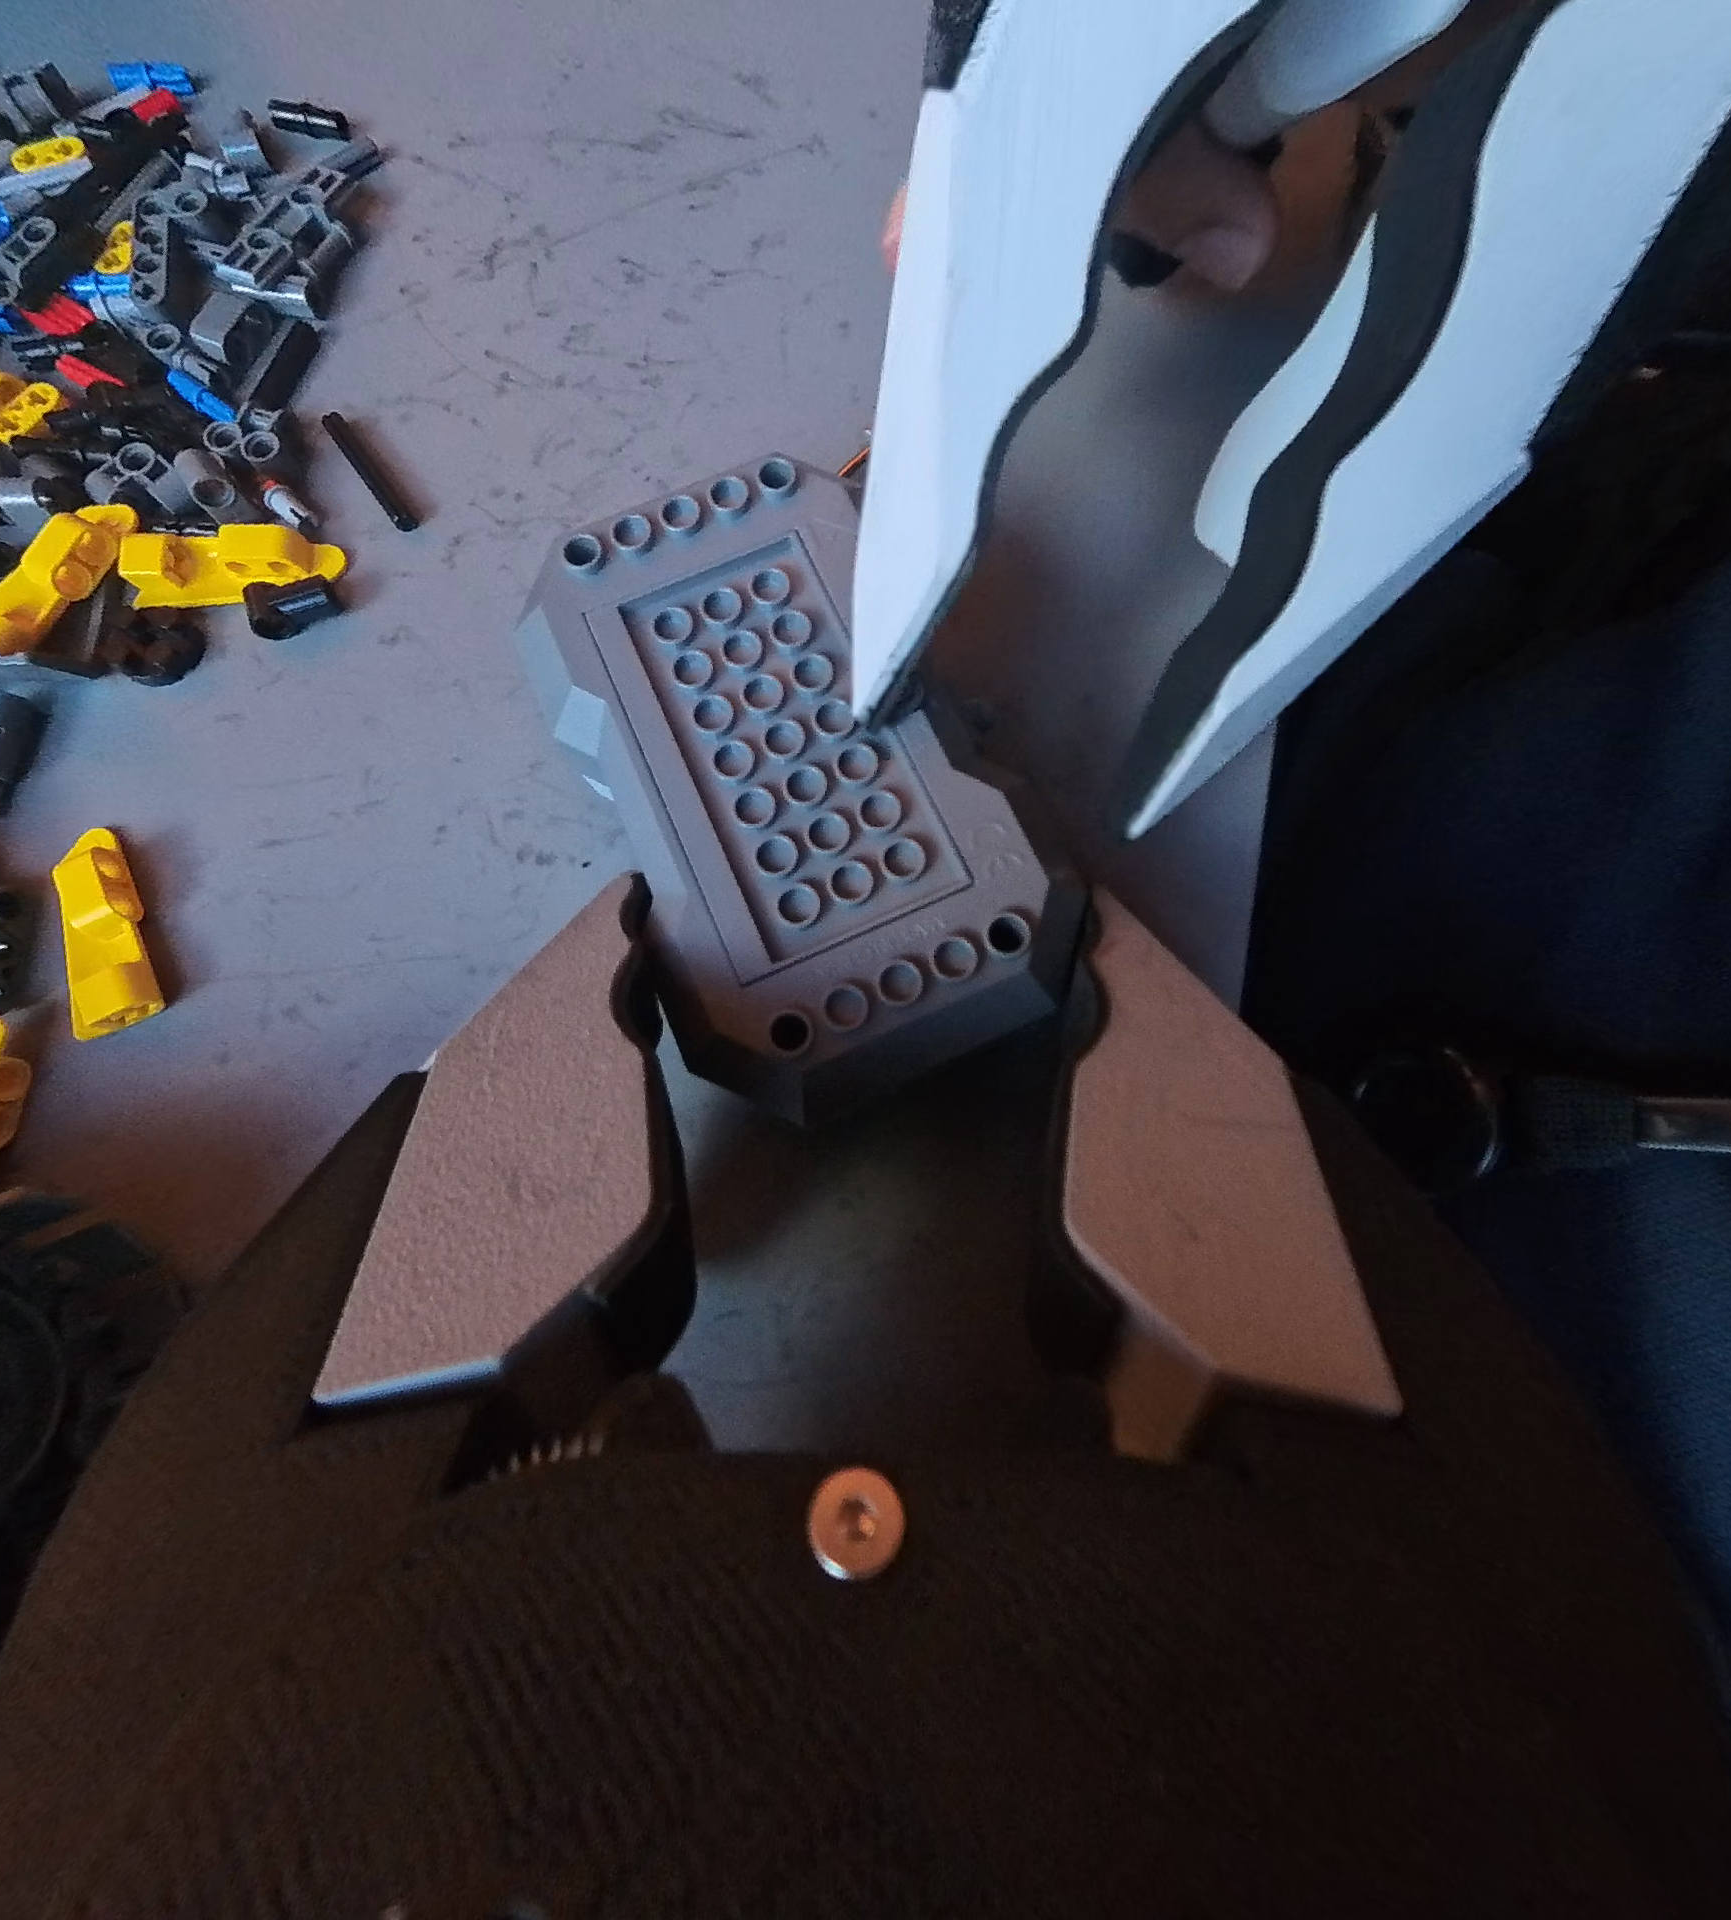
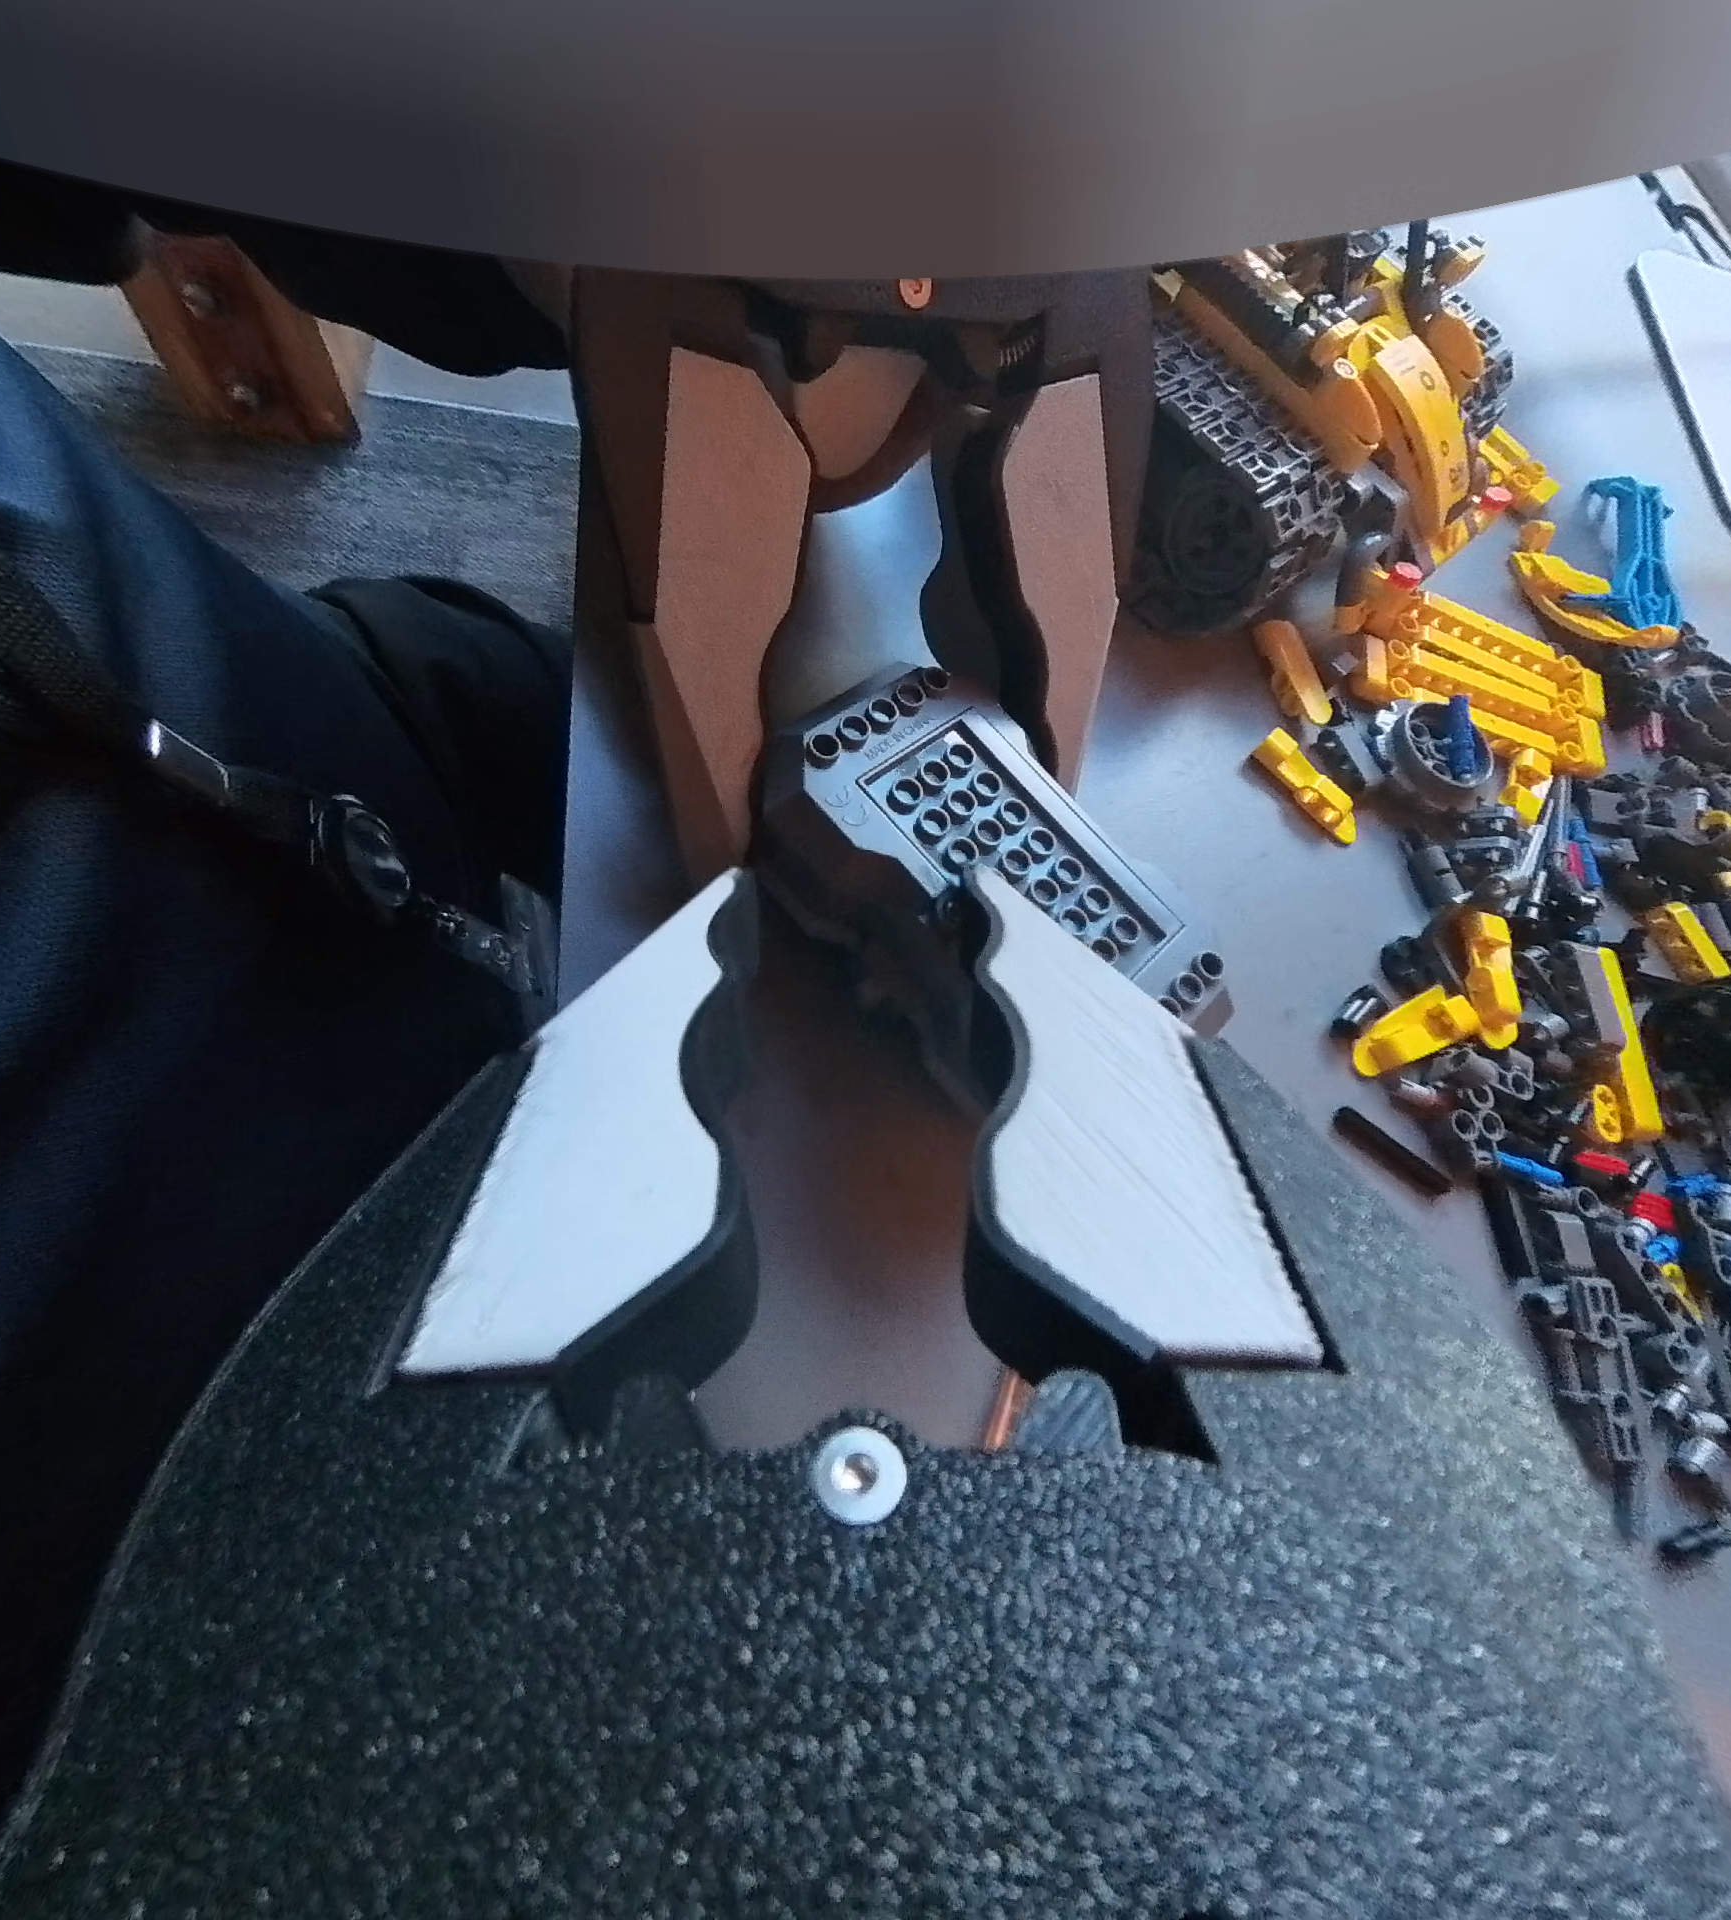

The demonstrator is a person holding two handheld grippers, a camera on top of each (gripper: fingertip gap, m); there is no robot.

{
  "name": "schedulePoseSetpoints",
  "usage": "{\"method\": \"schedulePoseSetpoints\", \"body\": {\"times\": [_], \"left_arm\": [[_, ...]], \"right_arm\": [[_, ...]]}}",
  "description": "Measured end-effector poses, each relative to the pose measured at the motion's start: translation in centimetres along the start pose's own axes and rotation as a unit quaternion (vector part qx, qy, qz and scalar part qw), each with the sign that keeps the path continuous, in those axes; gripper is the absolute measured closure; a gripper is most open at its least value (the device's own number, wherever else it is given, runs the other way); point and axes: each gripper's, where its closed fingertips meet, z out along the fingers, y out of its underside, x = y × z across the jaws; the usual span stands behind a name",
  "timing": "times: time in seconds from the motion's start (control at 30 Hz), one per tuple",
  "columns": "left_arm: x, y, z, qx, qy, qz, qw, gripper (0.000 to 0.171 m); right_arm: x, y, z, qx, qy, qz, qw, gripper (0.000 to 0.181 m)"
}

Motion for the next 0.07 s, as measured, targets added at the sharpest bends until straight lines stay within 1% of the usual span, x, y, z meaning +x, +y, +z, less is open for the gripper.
{"method": "schedulePoseSetpoints", "body": {"times": [0.03,0.07], "left_arm": [[0.0,-0.01,0.01,0.0,0.0,0.0,1.0,0.096],[0.0,-0.01,0.0,0.0,0.0,0.0,1.0,0.096]], "right_arm": [[-0.04,-0.04,-0.02,0.002,-0.005,0.006,1.0,0.142],[-0.03,-0.07,-0.09,0.004,-0.007,0.009,1.0,0.142]]}}
